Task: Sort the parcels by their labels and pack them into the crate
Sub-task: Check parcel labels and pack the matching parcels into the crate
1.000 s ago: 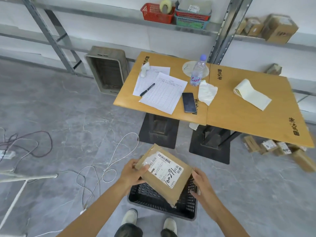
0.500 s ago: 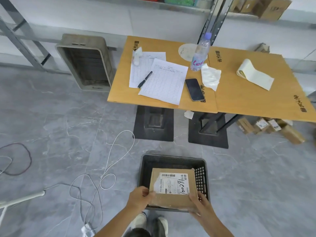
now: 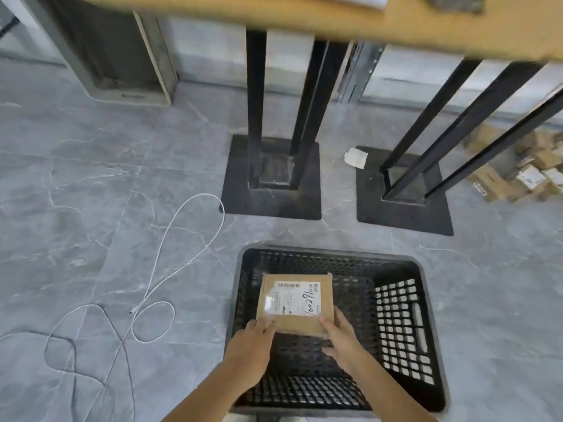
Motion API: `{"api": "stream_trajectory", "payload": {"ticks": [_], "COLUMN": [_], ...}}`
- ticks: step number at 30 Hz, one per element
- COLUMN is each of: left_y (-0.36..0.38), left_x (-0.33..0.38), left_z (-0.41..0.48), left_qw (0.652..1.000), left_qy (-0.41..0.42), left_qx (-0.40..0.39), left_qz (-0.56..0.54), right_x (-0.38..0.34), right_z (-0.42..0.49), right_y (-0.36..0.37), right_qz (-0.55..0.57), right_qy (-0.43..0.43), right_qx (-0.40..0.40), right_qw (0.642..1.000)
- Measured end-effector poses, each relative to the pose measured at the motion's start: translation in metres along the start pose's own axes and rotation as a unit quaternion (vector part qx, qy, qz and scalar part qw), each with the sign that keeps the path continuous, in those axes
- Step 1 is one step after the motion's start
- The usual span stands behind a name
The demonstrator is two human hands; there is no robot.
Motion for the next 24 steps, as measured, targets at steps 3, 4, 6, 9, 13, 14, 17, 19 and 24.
{"api": "stream_trajectory", "payload": {"ticks": [3,4,6,9,13,14,17,19,24], "left_y": [0.047,0.061,0.078,0.086,0.057,0.043,-0.022,-0.09,-0.303], "left_x": [-0.033,-0.044,-0.065,-0.078,-0.056,-0.048,-0.016,0.013,0.127], "left_z": [0.051,0.065,0.088,0.102,0.082,0.073,0.037,0.01,-0.067], "left_qw": [0.994,0.988,0.978,0.974,0.966,0.968,0.975,0.979,0.972], "left_qy": [0.035,0.044,0.042,0.037,0.095,0.104,0.107,0.095,0.116], "left_qx": [-0.049,-0.074,-0.113,-0.131,-0.108,-0.091,-0.037,0.01,0.143], "left_qz": [0.095,0.129,0.172,0.181,0.214,0.211,0.191,0.178,0.144], "right_x": [0.001,0.0,0.002,0.009,-0.012,-0.025,-0.069,-0.1,-0.2], "right_z": [0.083,0.106,0.149,0.19,0.162,0.141,0.053,-0.026,-0.264], "right_y": [0.026,0.034,0.047,0.064,0.049,0.043,0.031,0.025,0.016], "right_qz": [-0.012,-0.011,0.007,-0.013,-0.205,-0.206,-0.242,-0.265,-0.317], "right_qy": [-0.01,-0.013,-0.002,0.02,0.01,-0.013,-0.097,-0.153,-0.269], "right_qx": [0.013,0.022,0.026,0.022,0.146,0.155,0.117,0.099,0.097], "right_qw": [1.0,1.0,1.0,0.999,0.968,0.966,0.958,0.947,0.904]}}
Point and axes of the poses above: each hand's wrist, its own z-axis towards the middle knuckle, its own y-axis out of the palm, x = y × z, the point moved 9 cm from there along z, towards the middle knuckle, and after that the axes turned 13 degrees about y, right-handed, at the moved point
